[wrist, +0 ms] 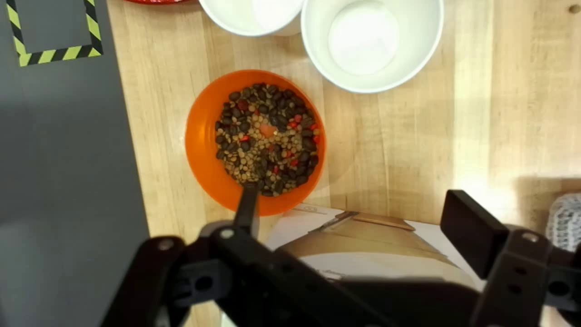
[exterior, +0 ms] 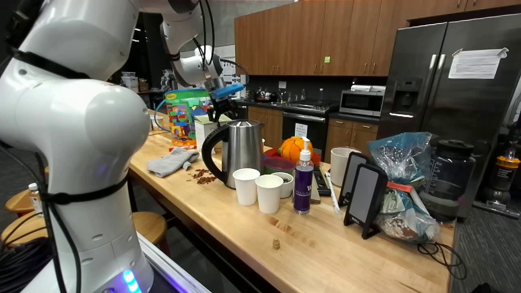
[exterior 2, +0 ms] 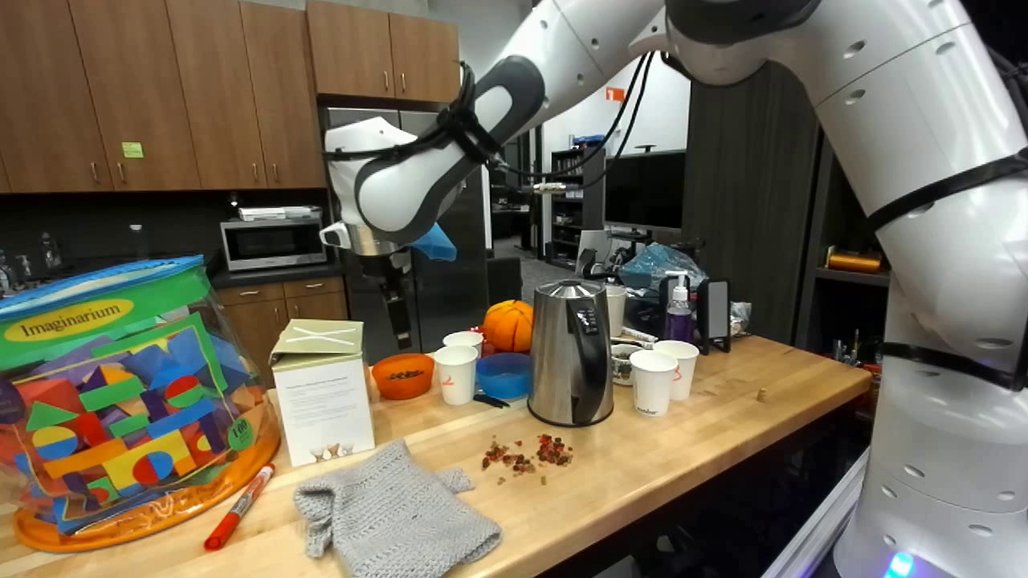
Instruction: Move the orange bowl backwards then move the kettle to the left.
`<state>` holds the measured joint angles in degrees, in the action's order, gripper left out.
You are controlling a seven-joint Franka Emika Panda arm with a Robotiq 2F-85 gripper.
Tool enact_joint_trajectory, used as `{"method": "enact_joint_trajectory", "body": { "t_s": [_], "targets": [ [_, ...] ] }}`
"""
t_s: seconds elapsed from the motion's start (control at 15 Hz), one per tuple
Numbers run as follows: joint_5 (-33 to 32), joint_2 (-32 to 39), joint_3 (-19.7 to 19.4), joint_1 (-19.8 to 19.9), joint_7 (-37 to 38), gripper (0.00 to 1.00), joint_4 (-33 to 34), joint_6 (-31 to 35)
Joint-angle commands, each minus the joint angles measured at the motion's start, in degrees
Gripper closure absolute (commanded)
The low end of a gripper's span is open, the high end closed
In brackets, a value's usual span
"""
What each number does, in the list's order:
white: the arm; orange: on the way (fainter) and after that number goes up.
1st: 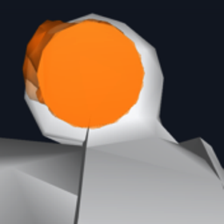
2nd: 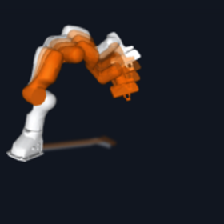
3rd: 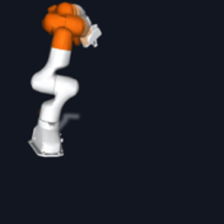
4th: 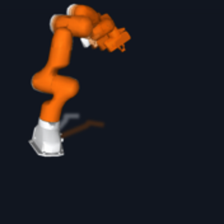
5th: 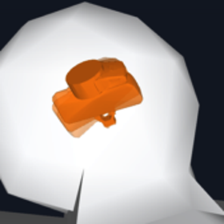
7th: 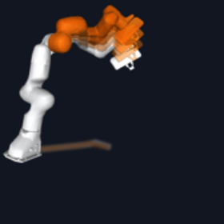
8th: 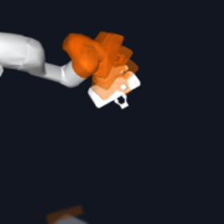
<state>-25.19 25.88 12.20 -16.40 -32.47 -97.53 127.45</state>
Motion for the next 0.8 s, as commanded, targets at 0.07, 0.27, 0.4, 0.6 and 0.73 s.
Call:
{"method": "enact_joint_trajectory", "body": {
  "t_s": [0.07,0.27,0.4,0.6,0.73],
  "targets": [
    [2.28,-12.45,2.36,3.12,-8.27,0.0,-12.26,0.32],
    [2.35,-18.55,2.09,3.88,-13.24,0.0,-17.05,-0.57],
    [1.57,-22.37,1.22,4.27,-14.18,0.0,-19.75,-0.99],
    [1.93,-28.18,-0.16,5.43,-13.81,0.0,-24.1,-0.77],
    [1.86,-31.7,-1.28,6.11,-13.22,0.0,-26.86,-0.52]
  ]
}}
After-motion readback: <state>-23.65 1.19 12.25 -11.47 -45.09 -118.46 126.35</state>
